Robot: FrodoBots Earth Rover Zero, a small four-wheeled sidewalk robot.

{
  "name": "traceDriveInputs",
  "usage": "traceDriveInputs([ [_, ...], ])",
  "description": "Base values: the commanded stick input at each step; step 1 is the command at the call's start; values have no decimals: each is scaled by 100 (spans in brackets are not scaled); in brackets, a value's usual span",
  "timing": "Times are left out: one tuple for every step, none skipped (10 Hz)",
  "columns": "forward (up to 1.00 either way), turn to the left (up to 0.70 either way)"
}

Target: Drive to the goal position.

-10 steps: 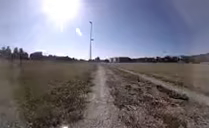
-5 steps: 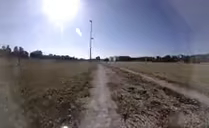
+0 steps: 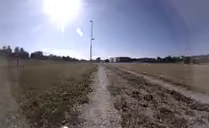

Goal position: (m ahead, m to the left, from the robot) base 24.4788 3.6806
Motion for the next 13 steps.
traceDriveInputs([
  [50,0],
  [50,0],
  [50,0],
  [50,0],
  [50,0],
  [50,0],
  [50,0],
  [50,0],
  [50,0],
  [50,0],
  [50,0],
  [50,0],
  [50,0],
])
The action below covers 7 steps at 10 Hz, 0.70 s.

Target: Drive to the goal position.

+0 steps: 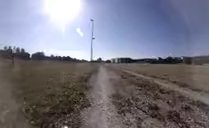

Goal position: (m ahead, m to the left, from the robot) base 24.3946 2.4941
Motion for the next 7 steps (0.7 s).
traceDriveInputs([
  [50,0],
  [50,0],
  [50,0],
  [50,0],
  [50,0],
  [50,0],
  [50,0],
])
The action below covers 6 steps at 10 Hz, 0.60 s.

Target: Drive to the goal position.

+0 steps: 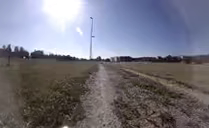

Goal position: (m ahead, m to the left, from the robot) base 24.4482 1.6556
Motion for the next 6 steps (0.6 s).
traceDriveInputs([
  [50,0],
  [50,0],
  [50,0],
  [50,0],
  [50,0],
  [50,0],
])
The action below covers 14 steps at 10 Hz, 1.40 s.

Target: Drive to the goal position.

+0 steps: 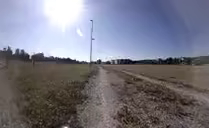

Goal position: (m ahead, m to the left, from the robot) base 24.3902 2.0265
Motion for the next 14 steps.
traceDriveInputs([
  [50,0],
  [50,0],
  [50,0],
  [50,0],
  [50,0],
  [50,0],
  [50,0],
  [50,0],
  [50,0],
  [50,0],
  [50,0],
  [50,0],
  [50,0],
  [50,0],
])
